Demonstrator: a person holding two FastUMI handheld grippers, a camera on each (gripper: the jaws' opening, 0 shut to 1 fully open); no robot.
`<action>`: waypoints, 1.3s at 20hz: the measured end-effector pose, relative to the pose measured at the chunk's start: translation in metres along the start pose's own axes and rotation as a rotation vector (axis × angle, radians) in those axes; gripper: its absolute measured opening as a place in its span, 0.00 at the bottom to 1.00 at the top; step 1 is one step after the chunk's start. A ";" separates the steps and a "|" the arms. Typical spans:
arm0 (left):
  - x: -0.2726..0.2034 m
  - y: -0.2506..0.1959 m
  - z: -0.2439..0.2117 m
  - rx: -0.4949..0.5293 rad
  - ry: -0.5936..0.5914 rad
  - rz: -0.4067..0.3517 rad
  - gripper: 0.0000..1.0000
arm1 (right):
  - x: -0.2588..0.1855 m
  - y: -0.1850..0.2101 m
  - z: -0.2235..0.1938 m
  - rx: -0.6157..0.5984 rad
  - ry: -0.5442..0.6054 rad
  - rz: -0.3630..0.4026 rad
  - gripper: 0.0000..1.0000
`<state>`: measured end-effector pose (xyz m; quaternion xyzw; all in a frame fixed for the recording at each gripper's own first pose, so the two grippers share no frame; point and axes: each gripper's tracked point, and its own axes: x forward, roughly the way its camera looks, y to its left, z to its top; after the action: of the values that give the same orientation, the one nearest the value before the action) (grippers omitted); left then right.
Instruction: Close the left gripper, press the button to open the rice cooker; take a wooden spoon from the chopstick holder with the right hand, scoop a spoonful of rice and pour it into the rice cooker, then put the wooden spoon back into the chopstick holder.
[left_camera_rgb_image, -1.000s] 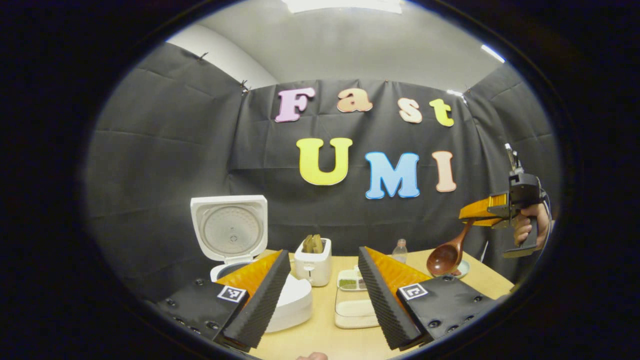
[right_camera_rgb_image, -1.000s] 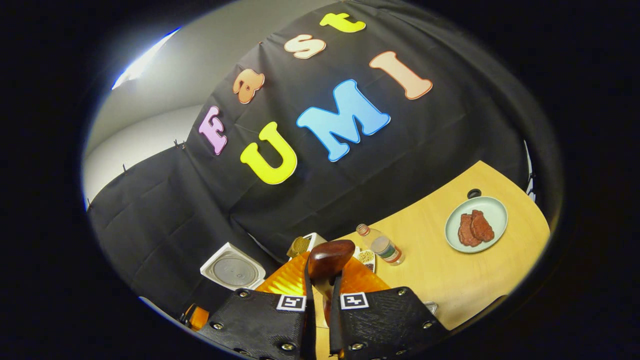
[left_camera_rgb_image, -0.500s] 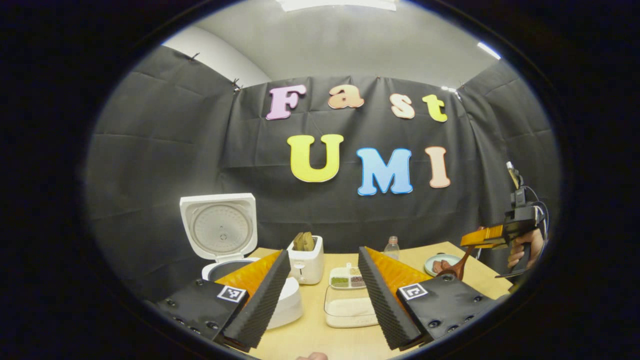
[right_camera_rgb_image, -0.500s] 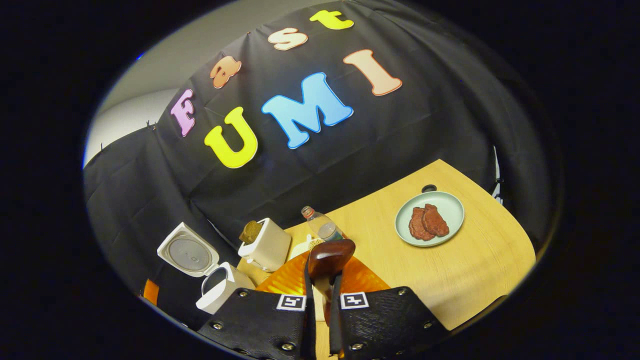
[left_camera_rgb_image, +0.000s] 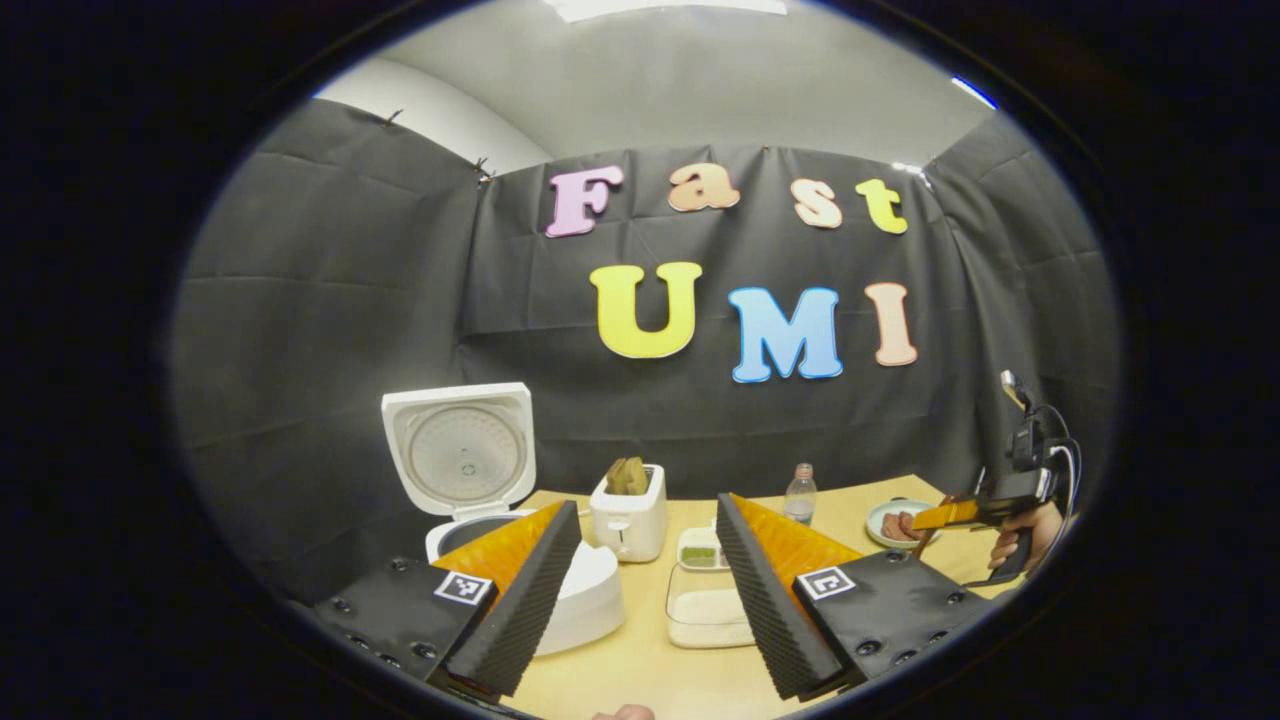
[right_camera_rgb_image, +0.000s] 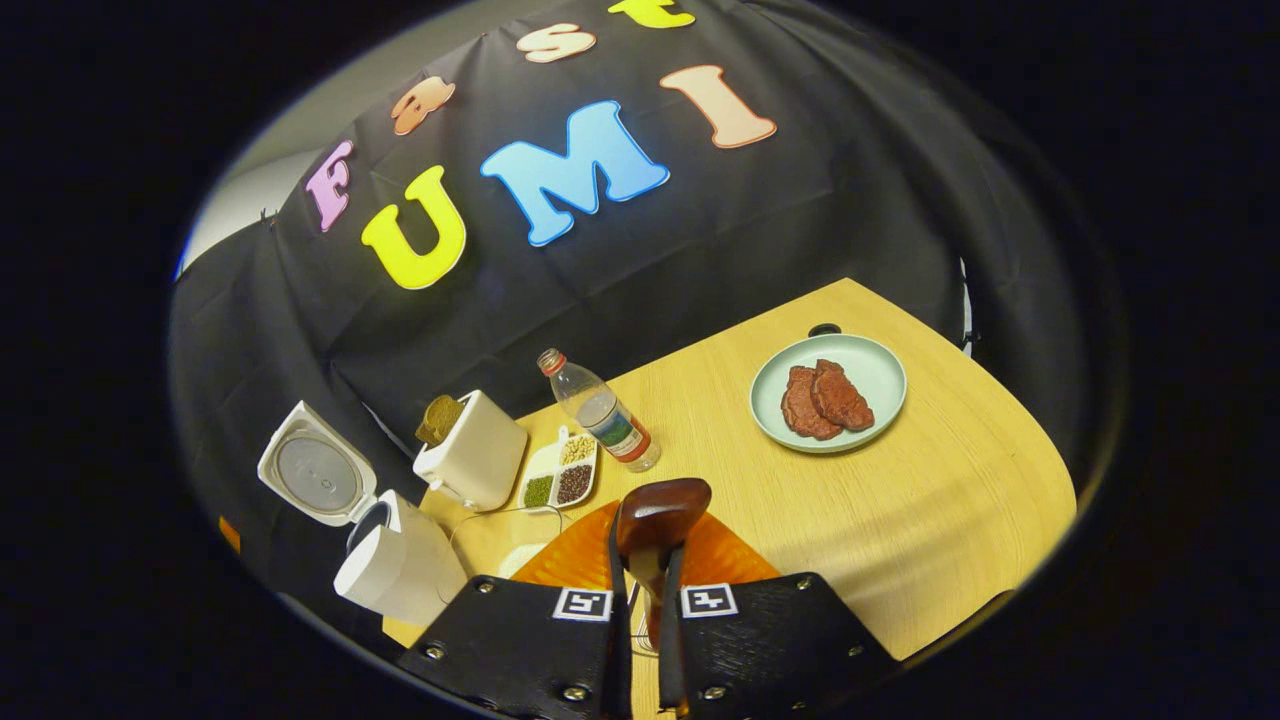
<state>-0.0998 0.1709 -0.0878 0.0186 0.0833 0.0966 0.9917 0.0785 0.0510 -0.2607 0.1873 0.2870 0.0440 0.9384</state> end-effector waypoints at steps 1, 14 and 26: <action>-0.001 0.003 -0.003 -0.002 0.007 0.010 0.92 | 0.003 0.002 -0.003 -0.009 0.004 0.001 0.11; 0.008 -0.013 -0.003 -0.014 0.011 -0.025 0.95 | 0.000 -0.017 -0.018 -0.091 -0.037 -0.044 0.15; 0.035 -0.007 0.007 -0.070 -0.010 -0.054 0.95 | -0.102 0.022 0.122 -0.346 -0.392 -0.128 0.98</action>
<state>-0.0638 0.1708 -0.0868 -0.0181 0.0752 0.0724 0.9944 0.0623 0.0124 -0.1054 0.0107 0.0994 -0.0039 0.9950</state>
